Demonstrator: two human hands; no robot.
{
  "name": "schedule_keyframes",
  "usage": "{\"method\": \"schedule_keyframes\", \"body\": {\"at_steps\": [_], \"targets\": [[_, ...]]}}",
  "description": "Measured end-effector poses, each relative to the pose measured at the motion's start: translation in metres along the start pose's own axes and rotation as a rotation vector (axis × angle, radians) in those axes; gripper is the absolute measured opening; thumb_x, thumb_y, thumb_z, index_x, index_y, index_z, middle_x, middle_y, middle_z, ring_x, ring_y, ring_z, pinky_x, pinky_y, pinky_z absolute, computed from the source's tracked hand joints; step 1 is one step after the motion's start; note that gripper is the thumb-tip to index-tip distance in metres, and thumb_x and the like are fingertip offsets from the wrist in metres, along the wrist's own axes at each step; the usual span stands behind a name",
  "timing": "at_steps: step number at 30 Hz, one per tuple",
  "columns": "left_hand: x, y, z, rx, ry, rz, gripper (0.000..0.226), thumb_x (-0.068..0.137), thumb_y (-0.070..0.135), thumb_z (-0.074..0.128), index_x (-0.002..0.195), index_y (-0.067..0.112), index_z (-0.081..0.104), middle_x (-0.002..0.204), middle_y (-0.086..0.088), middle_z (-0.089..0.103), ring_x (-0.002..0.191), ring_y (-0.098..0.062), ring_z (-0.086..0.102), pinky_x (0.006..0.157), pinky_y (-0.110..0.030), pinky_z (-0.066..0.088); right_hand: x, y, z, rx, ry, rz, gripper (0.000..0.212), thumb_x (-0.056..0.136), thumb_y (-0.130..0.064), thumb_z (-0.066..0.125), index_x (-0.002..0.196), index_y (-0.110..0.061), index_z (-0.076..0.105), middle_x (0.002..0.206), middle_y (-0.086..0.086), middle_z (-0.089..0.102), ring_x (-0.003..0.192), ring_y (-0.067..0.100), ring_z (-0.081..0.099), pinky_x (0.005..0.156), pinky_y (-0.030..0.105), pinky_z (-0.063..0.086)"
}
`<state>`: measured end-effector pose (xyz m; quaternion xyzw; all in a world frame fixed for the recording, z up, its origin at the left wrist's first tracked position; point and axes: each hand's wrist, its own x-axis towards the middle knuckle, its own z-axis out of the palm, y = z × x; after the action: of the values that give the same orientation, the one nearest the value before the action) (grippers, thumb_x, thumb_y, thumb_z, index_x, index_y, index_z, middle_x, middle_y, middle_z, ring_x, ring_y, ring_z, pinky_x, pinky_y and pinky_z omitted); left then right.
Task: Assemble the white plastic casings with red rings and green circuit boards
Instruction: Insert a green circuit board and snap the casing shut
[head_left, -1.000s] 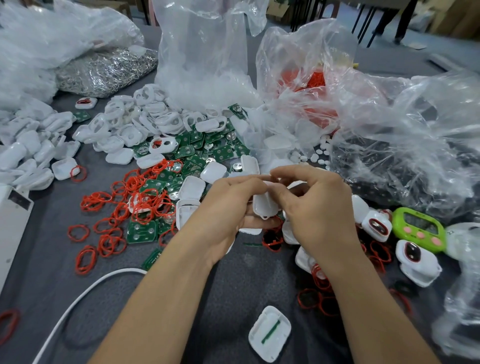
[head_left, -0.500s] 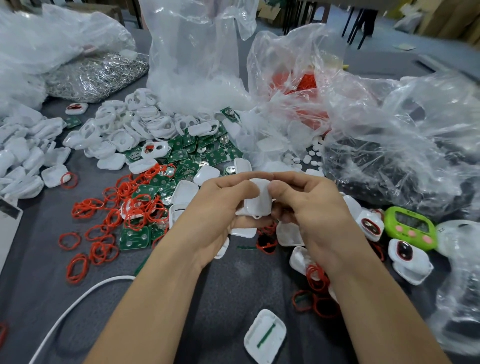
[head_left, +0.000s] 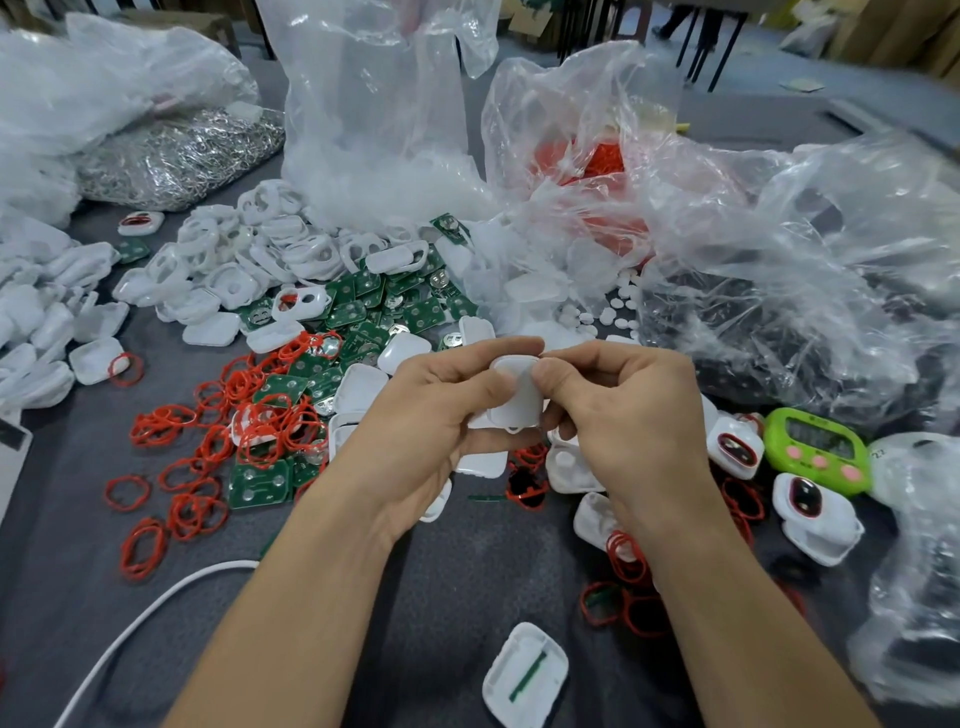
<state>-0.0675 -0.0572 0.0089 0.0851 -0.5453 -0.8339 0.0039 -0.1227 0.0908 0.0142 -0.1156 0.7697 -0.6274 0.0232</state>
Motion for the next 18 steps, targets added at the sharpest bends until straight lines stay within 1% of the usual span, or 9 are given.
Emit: {"method": "schedule_keyframes", "body": {"at_steps": [4,7,10,13,14,16,18], "targets": [[0.0001,-0.0008,-0.0009,0.041,0.005,0.011,0.028,0.101,-0.003,0.052,0.119,0.004,0.072,0.09,-0.007,0.076,0.078,-0.012,0.072,0.08,-0.044,0.064,-0.0012,-0.0012,0.0011,-0.059,0.029,-0.017,0.015,0.085,-0.018,0.079,0.072,-0.024,0.08,0.054,-0.002,0.069,0.046,0.01,0.061,0.053,0.026,0.048],[-0.0001,-0.0011,-0.0013,0.067,0.021,0.011,0.028,0.101,-0.002,0.053,0.12,0.004,0.072,0.09,-0.007,0.076,0.078,-0.013,0.072,0.083,-0.05,0.063,-0.0022,-0.0024,0.0021,-0.108,0.04,-0.031,0.015,0.086,-0.018,0.079,0.072,-0.023,0.08,0.055,-0.005,0.069,0.048,0.012,0.063,0.054,0.028,0.05],[0.0002,-0.0015,-0.0016,0.084,0.044,0.004,0.028,0.1,-0.002,0.053,0.121,0.003,0.072,0.094,-0.009,0.077,0.082,-0.015,0.073,0.084,-0.052,0.062,-0.0032,-0.0038,0.0031,-0.159,0.046,-0.07,0.014,0.087,-0.018,0.079,0.074,-0.024,0.079,0.058,-0.008,0.071,0.056,0.015,0.069,0.058,0.032,0.056],[0.0002,-0.002,-0.0017,0.113,0.069,0.018,0.028,0.1,-0.001,0.055,0.119,0.008,0.073,0.097,-0.009,0.078,0.086,-0.019,0.074,0.078,-0.044,0.065,-0.0046,-0.0047,0.0038,-0.167,0.058,-0.109,0.02,0.087,-0.018,0.08,0.071,-0.029,0.076,0.06,-0.012,0.071,0.057,0.012,0.07,0.059,0.033,0.058],[0.0,-0.0027,-0.0012,0.136,0.093,0.035,0.027,0.1,0.0,0.056,0.117,0.011,0.074,0.092,-0.006,0.078,0.082,-0.016,0.074,0.074,-0.04,0.065,-0.005,-0.0049,0.004,-0.161,0.062,-0.115,0.022,0.087,-0.017,0.08,0.07,-0.031,0.076,0.061,-0.013,0.072,0.058,0.011,0.07,0.061,0.034,0.059],[0.0,-0.0045,0.0,0.185,0.163,0.073,0.025,0.098,0.001,0.062,0.114,0.015,0.074,0.075,0.002,0.076,0.069,-0.009,0.072,0.067,-0.033,0.064,-0.0049,-0.0049,0.0042,-0.148,0.064,-0.118,0.024,0.087,-0.015,0.079,0.071,-0.032,0.075,0.064,-0.013,0.073,0.06,0.011,0.071,0.063,0.034,0.06],[0.0003,-0.0058,0.001,0.218,0.225,0.094,0.021,0.094,0.003,0.068,0.107,0.018,0.077,0.069,0.003,0.075,0.061,-0.006,0.069,0.061,-0.027,0.062,-0.0041,-0.0048,0.0041,-0.127,0.058,-0.118,0.027,0.088,-0.013,0.078,0.07,-0.032,0.075,0.063,-0.013,0.073,0.058,0.009,0.071,0.059,0.028,0.058]]}}
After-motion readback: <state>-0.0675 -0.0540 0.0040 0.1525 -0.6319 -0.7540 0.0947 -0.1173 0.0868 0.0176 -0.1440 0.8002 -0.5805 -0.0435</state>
